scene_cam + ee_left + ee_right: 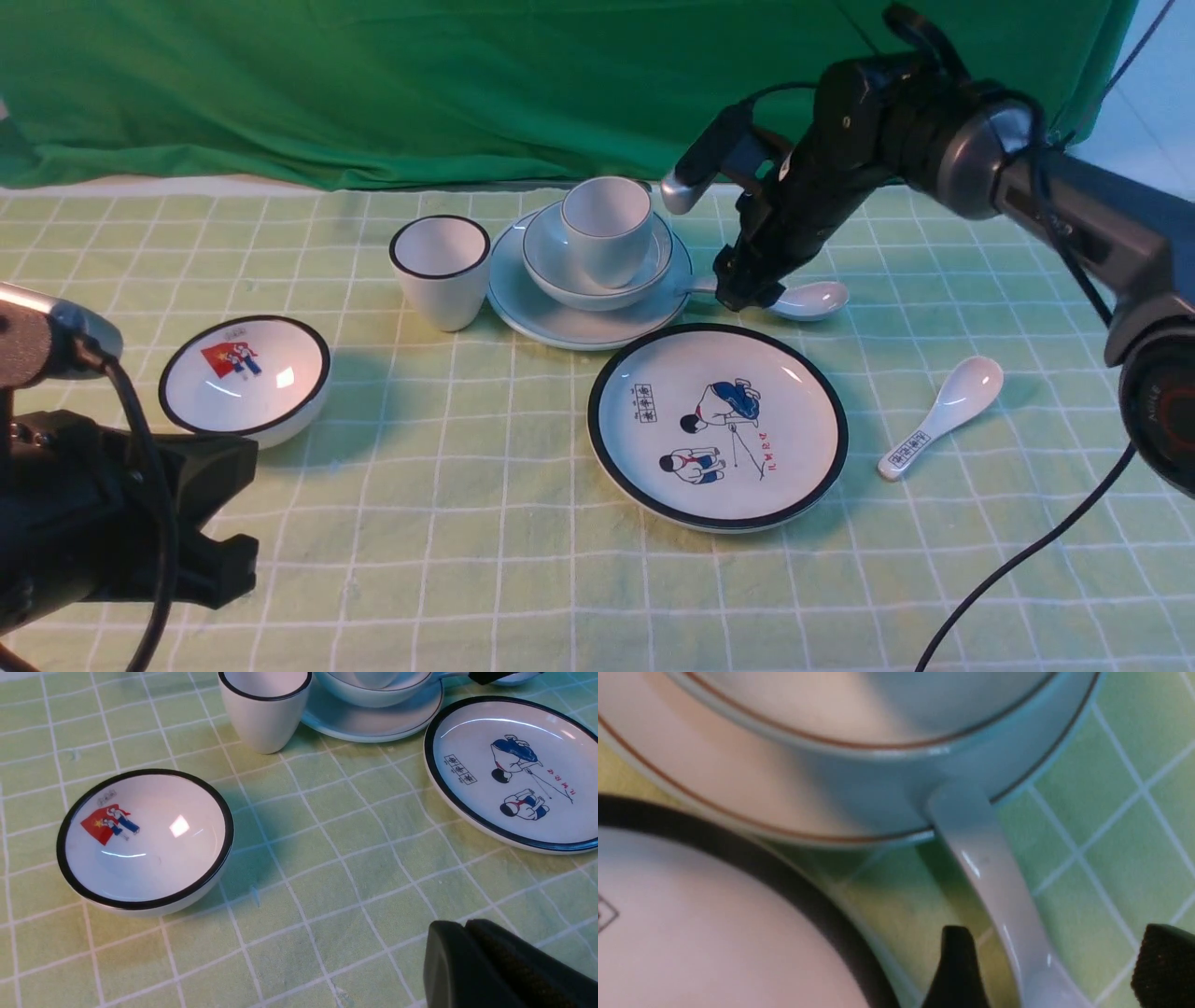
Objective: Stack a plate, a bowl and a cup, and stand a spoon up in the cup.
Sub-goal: Use the right arm to grab a blue soup spoon
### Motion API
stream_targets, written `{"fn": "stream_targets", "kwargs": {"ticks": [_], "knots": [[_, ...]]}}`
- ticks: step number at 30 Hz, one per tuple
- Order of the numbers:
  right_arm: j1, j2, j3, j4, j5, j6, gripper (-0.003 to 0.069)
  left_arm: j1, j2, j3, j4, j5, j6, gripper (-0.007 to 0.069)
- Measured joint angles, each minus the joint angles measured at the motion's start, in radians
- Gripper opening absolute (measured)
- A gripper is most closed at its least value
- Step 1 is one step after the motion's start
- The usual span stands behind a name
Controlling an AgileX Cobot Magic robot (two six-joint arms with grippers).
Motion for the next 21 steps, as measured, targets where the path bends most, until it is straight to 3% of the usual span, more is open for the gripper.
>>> {"fn": "stream_targets", "kwargs": {"ticks": [4,11,18,21], "knots": [[0.007,0.012,0.0,0.001,-0.045,-0.002,0.0464,0.0,0.0,0.015,0.007,-0.014,0.0,0.0015],[0.007,0.032,0.0,0.001,-0.059,0.008,0.0265,0.0,0.0,0.015,0.026,-0.031,0.0,0.0015],[0.008,0.032,0.0,0.004,-0.068,0.02,0.0166,0.0,0.0,0.015,0.026,-0.031,0.0,0.0015],[0.008,0.032,-0.001,0.004,-0.059,0.03,0.0164,0.0,0.0,0.015,0.026,-0.031,0.0,0.0015]]}}
